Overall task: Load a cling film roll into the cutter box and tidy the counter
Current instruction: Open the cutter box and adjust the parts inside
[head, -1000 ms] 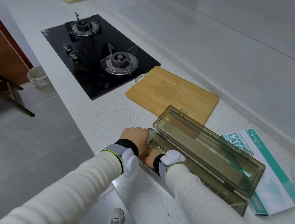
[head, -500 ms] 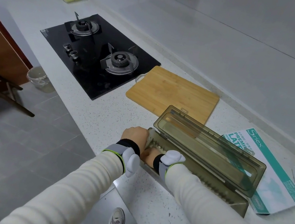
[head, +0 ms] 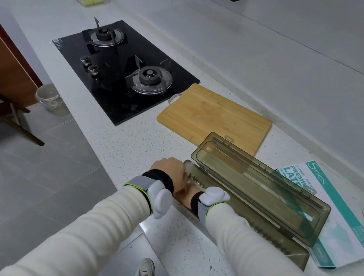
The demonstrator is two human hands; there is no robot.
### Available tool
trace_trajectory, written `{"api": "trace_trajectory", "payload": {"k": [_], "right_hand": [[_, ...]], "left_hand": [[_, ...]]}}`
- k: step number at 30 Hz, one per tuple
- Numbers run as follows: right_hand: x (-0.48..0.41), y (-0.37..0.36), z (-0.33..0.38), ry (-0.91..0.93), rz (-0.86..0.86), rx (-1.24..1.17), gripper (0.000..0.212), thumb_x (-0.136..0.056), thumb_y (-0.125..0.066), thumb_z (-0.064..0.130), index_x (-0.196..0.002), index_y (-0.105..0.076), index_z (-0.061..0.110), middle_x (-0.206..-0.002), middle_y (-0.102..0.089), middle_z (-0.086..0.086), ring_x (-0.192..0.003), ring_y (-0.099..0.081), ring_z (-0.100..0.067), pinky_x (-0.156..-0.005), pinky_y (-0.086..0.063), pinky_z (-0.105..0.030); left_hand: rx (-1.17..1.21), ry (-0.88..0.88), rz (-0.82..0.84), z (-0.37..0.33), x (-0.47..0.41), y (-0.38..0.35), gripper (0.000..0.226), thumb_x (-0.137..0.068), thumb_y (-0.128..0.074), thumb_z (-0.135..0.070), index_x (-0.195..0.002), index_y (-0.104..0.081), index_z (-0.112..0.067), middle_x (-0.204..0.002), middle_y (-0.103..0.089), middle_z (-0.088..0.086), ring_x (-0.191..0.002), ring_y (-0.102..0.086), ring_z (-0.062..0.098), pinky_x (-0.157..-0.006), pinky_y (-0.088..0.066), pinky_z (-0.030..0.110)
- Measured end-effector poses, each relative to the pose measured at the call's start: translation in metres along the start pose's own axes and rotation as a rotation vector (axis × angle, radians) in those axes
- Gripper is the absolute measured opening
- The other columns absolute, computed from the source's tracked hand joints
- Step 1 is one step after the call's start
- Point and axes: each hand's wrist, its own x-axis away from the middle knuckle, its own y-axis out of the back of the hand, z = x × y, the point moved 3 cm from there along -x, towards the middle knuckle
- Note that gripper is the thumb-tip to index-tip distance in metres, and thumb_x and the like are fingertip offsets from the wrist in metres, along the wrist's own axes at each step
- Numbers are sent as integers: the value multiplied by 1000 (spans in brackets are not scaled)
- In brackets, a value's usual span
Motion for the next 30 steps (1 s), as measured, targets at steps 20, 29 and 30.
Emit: {"api": "trace_trajectory", "payload": {"k": [20, 29, 30], "right_hand": [[-1, 3, 0, 11, 26, -48, 29, -96, -48, 25, -68, -40, 24, -68, -39, 6, -62, -40, -8, -62, -38, -19], [13, 4, 6, -16, 7, -278, 49, -97, -41, 32, -137, -34, 5, -130, -53, -24, -115, -56, -38, -81, -44, -34], [13, 4, 6, -15, 1, -292, 46, -97, -41, 32, -133, -37, 4, -127, -55, -26, -111, -58, -38, -77, -41, -32]], "left_hand": [[415, 146, 75, 23, -6, 4, 30, -83, -68, -34, -102, -62, -12, -99, -66, 9, -93, -63, 29, -77, -52, 33], [438, 161, 104, 26, -6, 1, 21, -81, -66, -32, -72, -54, -18, -74, -51, 5, -68, -44, 22, -64, -40, 26], [435, 161, 95, 26, -6, 1, 21, -81, -66, -31, -71, -54, -18, -74, -51, 5, -67, -44, 22, -63, -40, 26]]}}
